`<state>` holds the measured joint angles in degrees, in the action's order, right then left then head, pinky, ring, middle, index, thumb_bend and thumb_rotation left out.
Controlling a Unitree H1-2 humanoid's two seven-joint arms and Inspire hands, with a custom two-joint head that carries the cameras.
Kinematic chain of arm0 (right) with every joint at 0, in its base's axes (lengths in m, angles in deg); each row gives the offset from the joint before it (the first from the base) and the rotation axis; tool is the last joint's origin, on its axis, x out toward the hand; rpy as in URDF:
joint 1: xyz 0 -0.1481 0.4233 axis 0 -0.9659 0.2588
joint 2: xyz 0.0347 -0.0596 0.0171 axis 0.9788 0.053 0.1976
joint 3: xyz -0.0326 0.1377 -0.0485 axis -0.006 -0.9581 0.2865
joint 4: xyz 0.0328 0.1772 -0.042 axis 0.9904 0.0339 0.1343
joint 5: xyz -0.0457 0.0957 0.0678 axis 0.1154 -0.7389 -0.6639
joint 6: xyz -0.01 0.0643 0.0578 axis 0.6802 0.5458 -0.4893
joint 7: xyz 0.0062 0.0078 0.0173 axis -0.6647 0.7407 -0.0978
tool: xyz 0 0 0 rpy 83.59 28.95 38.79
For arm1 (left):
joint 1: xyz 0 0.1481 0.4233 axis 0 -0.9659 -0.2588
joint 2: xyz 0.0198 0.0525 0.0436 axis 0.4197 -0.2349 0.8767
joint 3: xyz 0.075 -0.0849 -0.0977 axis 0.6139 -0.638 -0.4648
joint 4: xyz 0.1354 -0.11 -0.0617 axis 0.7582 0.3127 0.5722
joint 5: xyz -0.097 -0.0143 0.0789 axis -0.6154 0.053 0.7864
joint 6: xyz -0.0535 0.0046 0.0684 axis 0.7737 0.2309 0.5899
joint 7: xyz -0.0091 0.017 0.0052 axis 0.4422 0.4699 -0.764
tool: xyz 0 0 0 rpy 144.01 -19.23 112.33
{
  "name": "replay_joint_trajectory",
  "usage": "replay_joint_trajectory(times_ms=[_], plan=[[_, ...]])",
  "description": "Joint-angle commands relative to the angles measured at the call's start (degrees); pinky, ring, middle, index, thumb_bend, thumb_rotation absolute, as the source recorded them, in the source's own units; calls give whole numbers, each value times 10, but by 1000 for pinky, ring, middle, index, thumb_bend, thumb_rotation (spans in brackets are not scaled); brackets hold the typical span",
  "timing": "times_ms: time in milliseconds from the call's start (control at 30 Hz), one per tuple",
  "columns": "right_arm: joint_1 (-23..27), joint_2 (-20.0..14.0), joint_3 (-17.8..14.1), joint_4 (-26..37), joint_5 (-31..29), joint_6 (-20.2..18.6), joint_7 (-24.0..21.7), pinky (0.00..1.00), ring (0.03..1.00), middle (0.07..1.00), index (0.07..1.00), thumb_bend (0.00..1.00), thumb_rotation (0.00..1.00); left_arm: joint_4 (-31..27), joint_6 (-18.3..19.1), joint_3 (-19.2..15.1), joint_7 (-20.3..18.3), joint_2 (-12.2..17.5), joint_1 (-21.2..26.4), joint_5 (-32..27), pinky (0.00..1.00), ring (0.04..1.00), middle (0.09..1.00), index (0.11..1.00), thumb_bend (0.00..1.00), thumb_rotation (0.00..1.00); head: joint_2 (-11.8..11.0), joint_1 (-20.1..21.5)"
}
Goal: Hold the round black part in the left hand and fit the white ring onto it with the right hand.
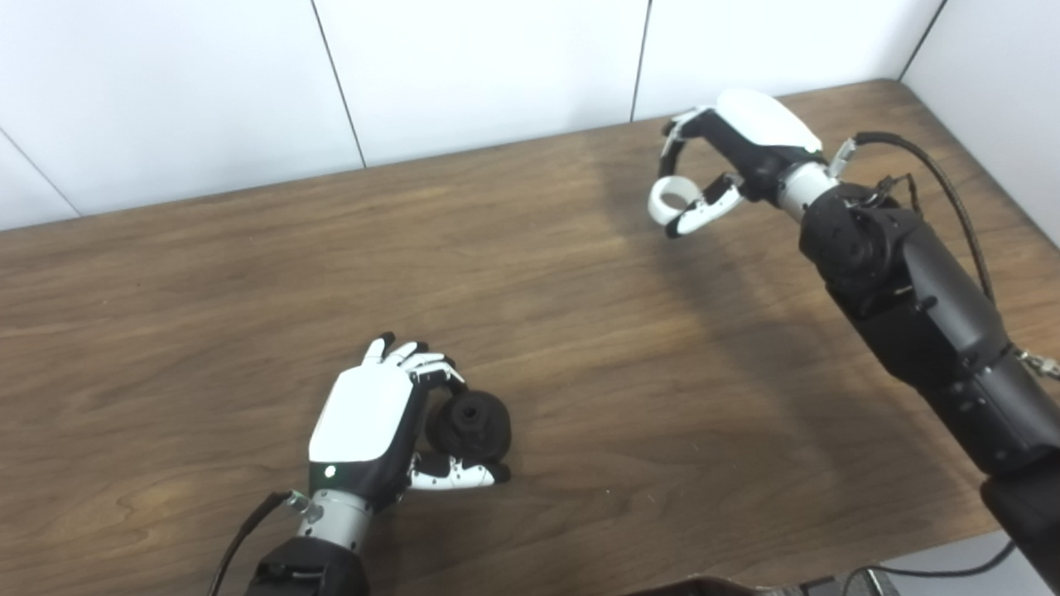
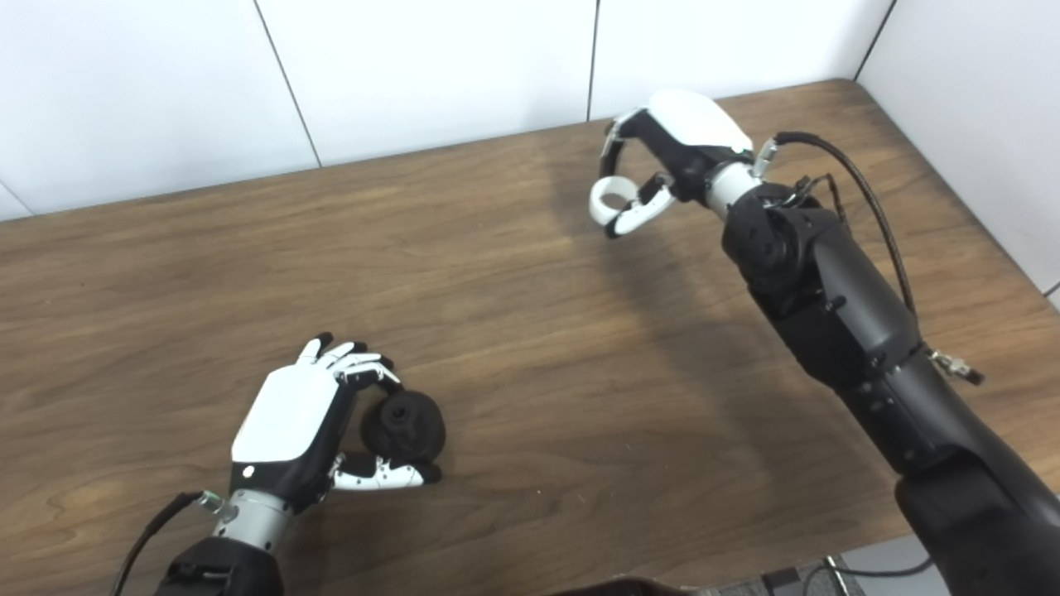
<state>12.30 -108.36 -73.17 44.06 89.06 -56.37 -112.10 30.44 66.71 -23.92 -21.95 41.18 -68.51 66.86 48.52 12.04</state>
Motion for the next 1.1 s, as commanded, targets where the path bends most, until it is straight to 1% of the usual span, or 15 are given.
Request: replay_joint_trajectory(times_ms=[0,67,167,367,500,633,767,933,1067], plan=[[12,-8,-5,49,3,-9,-22,832,911,826,486,523,133,1,3,8,-17,-3,-5,8,996,888,773,482,525,54,2,-7],[8,-6,-4,82,-2,-10,-43,822,909,824,486,523,133,1,4,12,-17,-7,-4,13,993,890,773,482,526,54,5,-17],[3,-5,-5,115,-10,-9,-69,803,900,811,484,523,133,3,7,18,-17,-14,-3,22,988,891,772,481,526,55,8,-31],[4,13,16,201,-12,-36,-141,813,920,818,484,521,136,11,15,27,-15,-27,2,32,999,892,775,481,526,53,15,-47],[8,29,31,239,-13,-34,-172,799,917,813,483,523,137,15,21,31,-18,-37,6,36,1000,890,776,480,525,51,19,-56],[7,49,39,253,-15,-28,-186,800,915,820,482,525,137,22,25,37,-17,-47,12,46,1000,885,772,480,525,51,24,-70],[4,65,52,263,-15,-25,-198,832,928,817,482,525,137,27,30,41,-16,-55,16,53,1000,884,773,481,524,51,29,-77],[1,78,68,273,-4,-28,-220,796,925,820,482,524,143,33,34,43,-14,-60,20,57,1000,877,770,482,525,53,34,-84],[-4,85,77,279,-3,-24,-227,795,921,823,483,525,143,35,36,44,-12,-61,23,59,999,872,771,482,525,54,37,-86]])
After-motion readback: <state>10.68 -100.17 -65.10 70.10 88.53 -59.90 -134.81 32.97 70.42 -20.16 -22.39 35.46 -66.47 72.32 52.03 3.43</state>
